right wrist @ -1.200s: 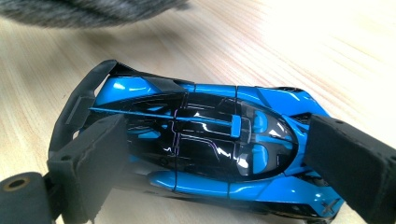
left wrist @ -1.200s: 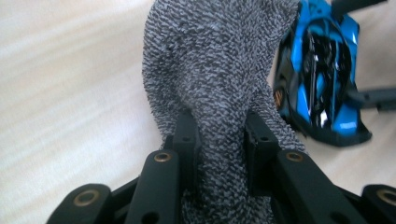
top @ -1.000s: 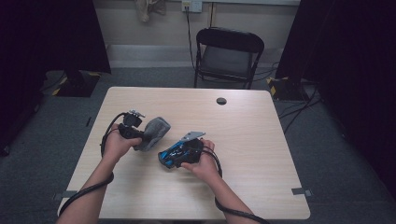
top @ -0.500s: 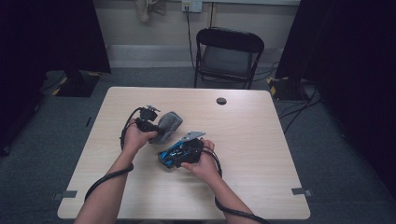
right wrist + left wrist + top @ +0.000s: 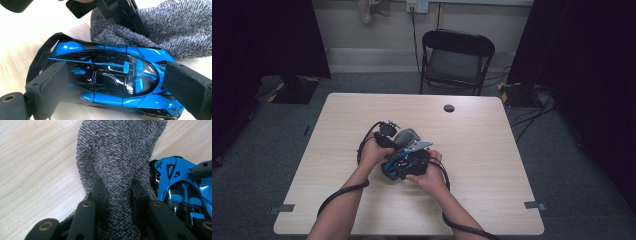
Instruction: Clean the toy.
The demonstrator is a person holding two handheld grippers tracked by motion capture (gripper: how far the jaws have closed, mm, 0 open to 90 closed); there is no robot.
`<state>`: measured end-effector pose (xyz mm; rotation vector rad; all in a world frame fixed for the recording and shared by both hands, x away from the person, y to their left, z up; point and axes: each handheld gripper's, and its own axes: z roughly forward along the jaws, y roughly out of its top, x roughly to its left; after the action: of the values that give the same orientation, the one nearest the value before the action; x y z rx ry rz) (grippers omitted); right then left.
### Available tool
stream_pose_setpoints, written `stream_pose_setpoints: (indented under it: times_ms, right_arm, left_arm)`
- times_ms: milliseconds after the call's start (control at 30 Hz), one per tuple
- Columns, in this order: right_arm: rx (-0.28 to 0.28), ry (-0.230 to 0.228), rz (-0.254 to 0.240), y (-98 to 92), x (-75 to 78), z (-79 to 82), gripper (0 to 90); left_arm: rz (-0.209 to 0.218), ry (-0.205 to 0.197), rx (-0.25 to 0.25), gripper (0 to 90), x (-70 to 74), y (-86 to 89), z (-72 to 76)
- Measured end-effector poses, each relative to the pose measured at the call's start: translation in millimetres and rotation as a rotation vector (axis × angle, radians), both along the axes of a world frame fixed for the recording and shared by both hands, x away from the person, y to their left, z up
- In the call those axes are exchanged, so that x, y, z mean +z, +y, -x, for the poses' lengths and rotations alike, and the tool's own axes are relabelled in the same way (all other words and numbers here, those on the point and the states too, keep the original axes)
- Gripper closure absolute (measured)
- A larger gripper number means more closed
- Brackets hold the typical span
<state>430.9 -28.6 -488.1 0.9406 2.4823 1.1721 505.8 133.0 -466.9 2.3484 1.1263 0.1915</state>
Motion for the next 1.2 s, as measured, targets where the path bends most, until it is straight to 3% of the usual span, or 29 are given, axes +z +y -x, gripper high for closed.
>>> stream_pose_setpoints:
  times_ms: [433,1200]
  right_arm:
    - [0.003,0.005,0.007,0.4,0.7,-0.6,5.8]
    - [0.003,0.003,0.006,0.3,0.5,-0.4,5.9]
  left_arm:
    - [0.007,-0.006,-0.012,70.8,-0.1,2.1,6.6]
    - [0.012,0.034,-0.035,70.9,3.9,23.1,18.1]
